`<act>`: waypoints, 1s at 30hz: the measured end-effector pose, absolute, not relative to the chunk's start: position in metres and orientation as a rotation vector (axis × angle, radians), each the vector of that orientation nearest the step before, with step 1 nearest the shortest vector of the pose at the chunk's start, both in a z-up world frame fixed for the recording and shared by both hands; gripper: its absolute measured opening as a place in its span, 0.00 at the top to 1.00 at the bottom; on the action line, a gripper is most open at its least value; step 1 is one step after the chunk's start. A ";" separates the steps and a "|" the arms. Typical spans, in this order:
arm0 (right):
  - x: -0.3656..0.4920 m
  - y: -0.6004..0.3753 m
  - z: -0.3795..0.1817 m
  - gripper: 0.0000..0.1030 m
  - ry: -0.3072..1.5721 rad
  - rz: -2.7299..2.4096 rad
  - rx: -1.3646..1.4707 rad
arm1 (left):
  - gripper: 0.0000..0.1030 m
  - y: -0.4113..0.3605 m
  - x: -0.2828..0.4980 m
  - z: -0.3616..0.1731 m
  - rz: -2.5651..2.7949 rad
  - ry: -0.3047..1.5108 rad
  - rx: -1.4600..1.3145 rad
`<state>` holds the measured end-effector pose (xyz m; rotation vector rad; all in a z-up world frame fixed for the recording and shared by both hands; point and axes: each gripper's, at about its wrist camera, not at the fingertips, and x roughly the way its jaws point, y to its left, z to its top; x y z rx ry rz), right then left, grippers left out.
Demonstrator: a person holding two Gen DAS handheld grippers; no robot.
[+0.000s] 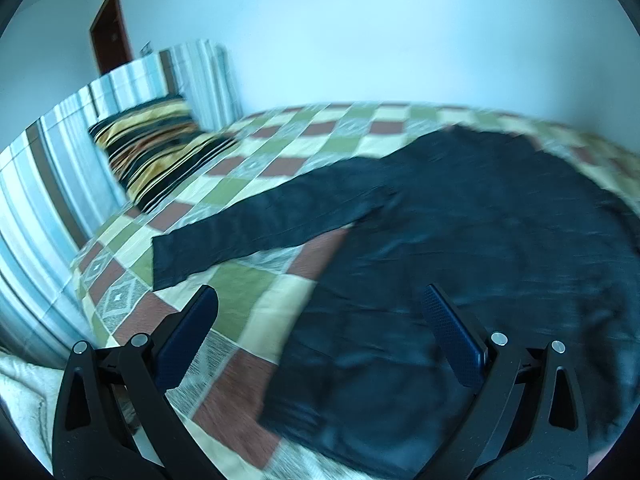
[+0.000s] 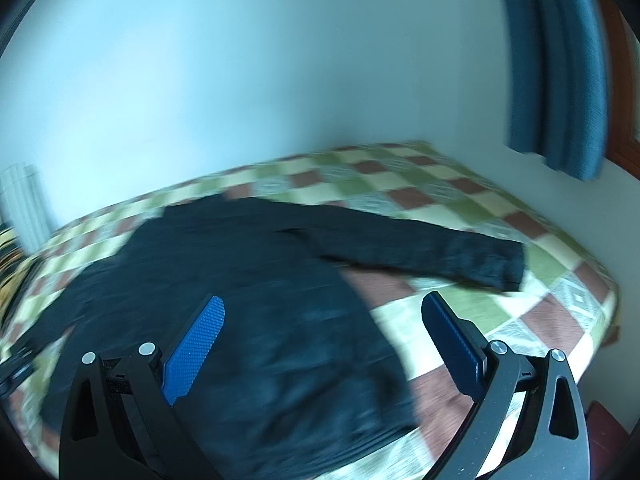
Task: Fold large clothes
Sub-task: 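Grasp the jacket sleeve cuff with the right tool and lift it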
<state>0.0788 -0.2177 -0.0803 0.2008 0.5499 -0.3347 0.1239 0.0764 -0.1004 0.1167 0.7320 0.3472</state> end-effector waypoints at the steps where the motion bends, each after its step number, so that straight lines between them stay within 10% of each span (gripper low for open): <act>1: 0.085 -0.237 -0.086 0.05 0.554 -0.379 0.217 | 0.02 0.088 0.135 -0.108 0.378 0.759 0.119; 15: 0.143 -0.464 -0.160 0.05 0.697 -0.713 0.499 | 0.02 0.186 0.200 -0.171 0.662 0.918 0.059; 19: 0.150 -0.481 -0.176 0.30 0.741 -0.709 0.548 | 0.02 0.193 0.205 -0.186 0.712 0.946 0.113; 30: 0.156 -0.510 -0.209 0.31 0.777 -0.657 0.719 | 0.02 0.210 0.211 -0.208 0.780 0.981 0.129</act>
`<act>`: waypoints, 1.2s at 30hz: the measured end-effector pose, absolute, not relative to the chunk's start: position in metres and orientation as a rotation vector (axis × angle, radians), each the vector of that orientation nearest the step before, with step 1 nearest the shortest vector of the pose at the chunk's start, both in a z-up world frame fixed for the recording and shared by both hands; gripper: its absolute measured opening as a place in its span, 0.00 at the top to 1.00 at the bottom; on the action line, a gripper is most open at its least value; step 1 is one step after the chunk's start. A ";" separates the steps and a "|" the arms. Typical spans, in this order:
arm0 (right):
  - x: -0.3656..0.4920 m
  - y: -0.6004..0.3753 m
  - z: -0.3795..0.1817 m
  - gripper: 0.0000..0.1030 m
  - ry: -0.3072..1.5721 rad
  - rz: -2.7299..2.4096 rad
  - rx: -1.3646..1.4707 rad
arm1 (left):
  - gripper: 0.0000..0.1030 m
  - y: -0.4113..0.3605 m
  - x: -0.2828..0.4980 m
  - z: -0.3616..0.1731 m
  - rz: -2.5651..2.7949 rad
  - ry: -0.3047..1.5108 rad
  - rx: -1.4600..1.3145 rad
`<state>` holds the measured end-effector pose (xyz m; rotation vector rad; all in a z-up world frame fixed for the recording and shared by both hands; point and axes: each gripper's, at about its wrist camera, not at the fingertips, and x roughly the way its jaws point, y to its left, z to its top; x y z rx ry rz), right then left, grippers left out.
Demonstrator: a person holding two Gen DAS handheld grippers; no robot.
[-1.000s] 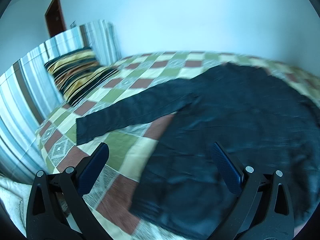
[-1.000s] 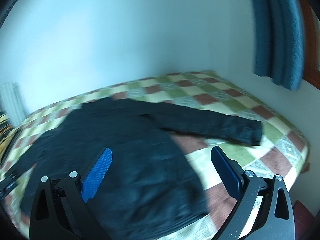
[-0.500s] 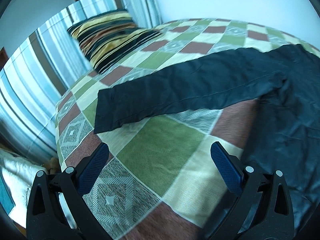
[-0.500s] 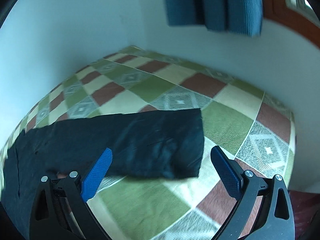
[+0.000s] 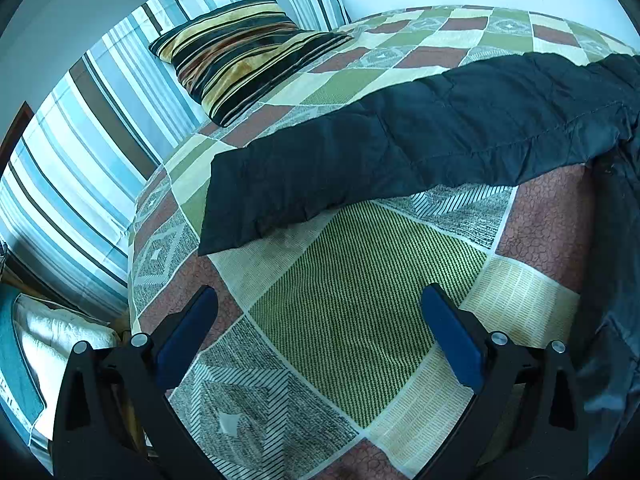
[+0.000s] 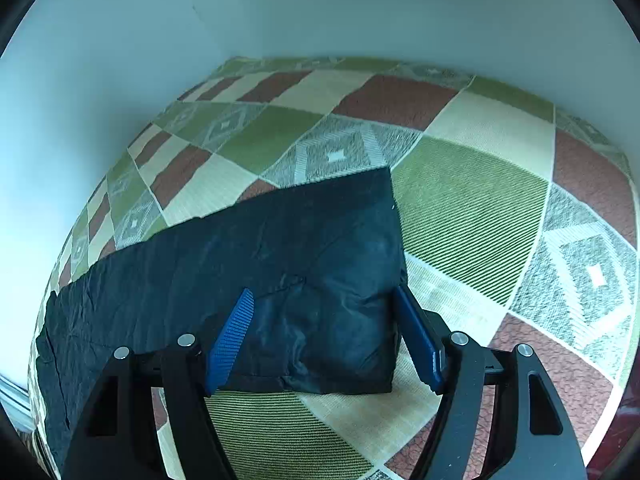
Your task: Fold large clothes
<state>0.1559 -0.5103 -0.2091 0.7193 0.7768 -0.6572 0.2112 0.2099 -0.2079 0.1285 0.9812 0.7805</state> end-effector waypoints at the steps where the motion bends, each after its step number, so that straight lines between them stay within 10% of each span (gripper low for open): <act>1: 0.157 -0.509 -0.210 0.31 0.781 -0.657 0.710 | 0.02 0.210 0.212 -0.209 0.784 0.980 0.131; 36: 0.152 -0.514 -0.226 0.31 0.725 -0.653 0.799 | 0.02 0.220 0.211 -0.217 0.760 0.969 0.064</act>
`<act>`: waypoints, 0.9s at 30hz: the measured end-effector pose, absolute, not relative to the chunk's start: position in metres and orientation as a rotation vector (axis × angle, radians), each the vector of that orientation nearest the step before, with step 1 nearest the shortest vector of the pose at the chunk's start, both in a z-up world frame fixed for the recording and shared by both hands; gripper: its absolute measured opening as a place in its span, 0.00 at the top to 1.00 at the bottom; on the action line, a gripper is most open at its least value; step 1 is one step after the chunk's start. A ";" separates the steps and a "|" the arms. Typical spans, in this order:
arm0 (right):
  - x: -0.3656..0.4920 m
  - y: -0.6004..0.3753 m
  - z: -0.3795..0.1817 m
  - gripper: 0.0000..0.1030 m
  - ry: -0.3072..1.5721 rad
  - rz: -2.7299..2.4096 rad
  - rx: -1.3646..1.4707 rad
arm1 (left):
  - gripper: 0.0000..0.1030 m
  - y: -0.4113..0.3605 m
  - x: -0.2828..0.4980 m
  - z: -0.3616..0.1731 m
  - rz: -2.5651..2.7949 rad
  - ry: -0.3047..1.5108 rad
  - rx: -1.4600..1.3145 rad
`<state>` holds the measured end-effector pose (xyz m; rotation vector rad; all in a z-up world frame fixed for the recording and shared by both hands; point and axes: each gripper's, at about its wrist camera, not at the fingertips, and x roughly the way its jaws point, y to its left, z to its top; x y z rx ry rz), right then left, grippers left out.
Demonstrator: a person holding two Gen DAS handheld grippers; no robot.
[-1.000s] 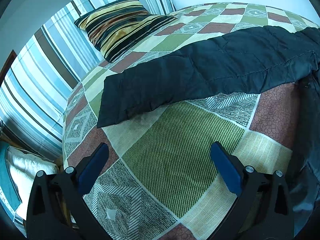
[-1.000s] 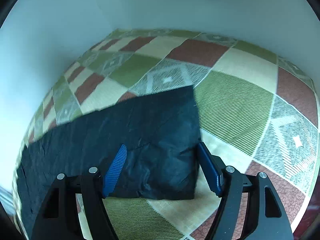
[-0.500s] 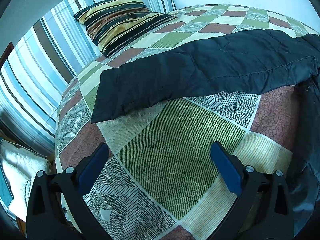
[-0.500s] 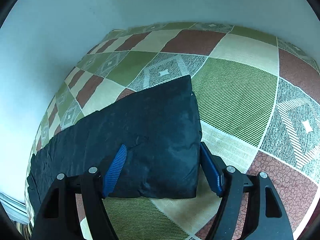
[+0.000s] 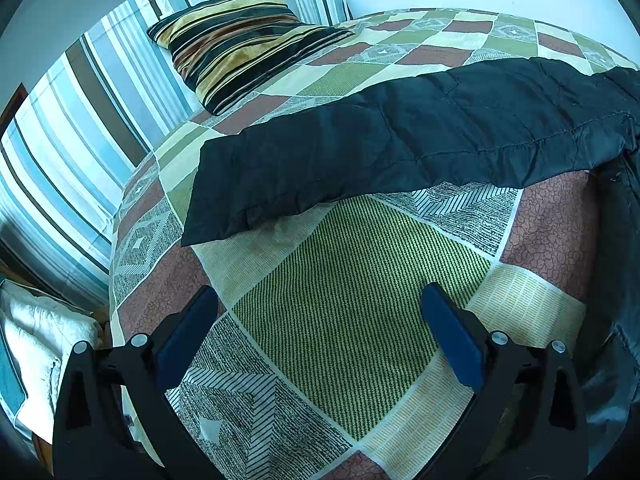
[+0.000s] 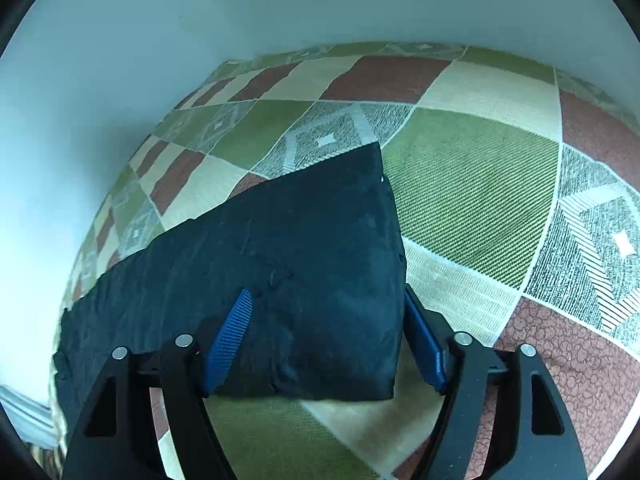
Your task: Fold large clothes
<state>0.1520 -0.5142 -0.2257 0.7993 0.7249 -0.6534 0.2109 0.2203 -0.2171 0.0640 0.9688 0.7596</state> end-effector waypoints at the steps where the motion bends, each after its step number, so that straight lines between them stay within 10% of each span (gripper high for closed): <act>1: 0.154 -0.512 -0.224 0.45 0.731 -0.662 0.776 | 0.02 0.221 0.210 -0.217 0.760 0.969 0.065; 8: 0.146 -0.505 -0.205 0.86 0.660 -0.639 0.789 | 0.02 0.220 0.211 -0.216 0.762 0.971 0.074; 27: 0.320 -0.239 -0.084 0.95 0.627 -0.124 0.364 | 0.02 0.226 0.208 -0.216 0.741 0.970 0.027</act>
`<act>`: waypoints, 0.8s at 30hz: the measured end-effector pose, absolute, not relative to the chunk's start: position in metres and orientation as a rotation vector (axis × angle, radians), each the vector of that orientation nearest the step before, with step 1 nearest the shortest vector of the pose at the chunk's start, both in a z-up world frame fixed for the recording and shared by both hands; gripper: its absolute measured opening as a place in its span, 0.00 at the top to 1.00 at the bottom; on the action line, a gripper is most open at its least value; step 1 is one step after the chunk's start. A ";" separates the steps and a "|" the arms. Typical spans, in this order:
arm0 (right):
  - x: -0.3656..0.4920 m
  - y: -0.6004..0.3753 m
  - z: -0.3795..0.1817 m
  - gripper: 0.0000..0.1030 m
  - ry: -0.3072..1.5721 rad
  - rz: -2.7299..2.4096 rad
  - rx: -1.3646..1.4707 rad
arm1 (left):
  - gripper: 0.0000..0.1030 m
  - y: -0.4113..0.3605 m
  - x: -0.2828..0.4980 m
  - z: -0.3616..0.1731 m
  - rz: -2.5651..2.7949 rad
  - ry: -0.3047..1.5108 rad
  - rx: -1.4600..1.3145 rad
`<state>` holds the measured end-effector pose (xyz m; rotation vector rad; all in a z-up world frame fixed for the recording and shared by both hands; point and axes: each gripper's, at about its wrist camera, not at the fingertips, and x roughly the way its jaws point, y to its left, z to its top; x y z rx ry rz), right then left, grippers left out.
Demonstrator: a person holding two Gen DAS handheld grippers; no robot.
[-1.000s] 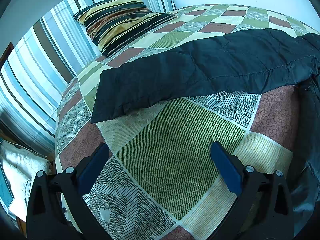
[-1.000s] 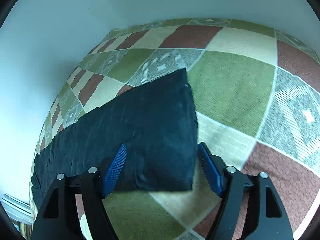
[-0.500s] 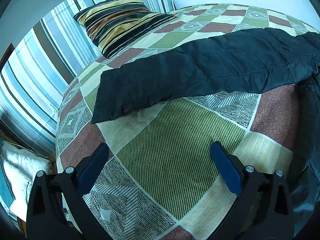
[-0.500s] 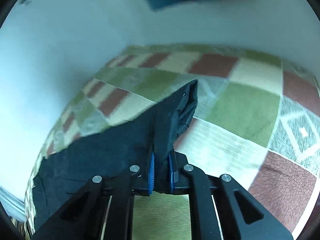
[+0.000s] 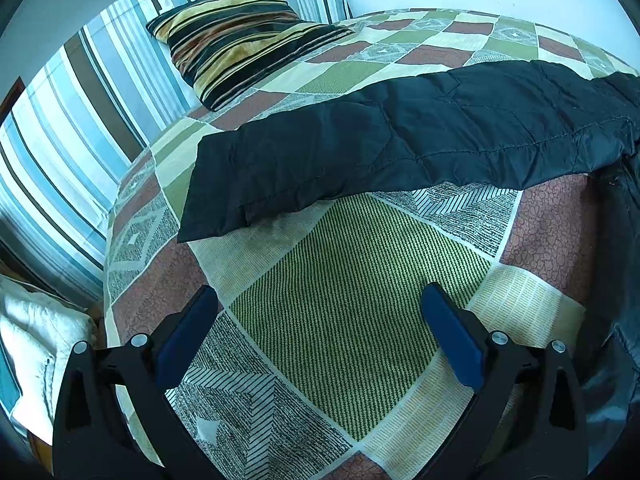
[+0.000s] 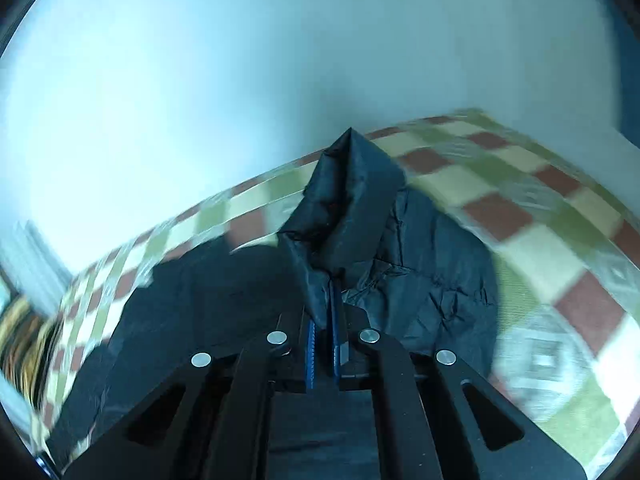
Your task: Fold large clothes
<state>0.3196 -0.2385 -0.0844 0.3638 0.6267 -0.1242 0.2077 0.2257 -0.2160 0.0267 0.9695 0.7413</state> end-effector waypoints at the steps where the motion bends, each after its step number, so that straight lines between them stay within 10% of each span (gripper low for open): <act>1: 0.329 -0.219 -0.085 0.95 0.637 -0.091 0.346 | 0.02 0.226 0.207 -0.216 0.739 0.969 0.021; 24: 0.405 0.042 -0.200 0.94 0.988 0.315 0.012 | 0.02 0.231 0.207 -0.218 0.722 0.970 -0.015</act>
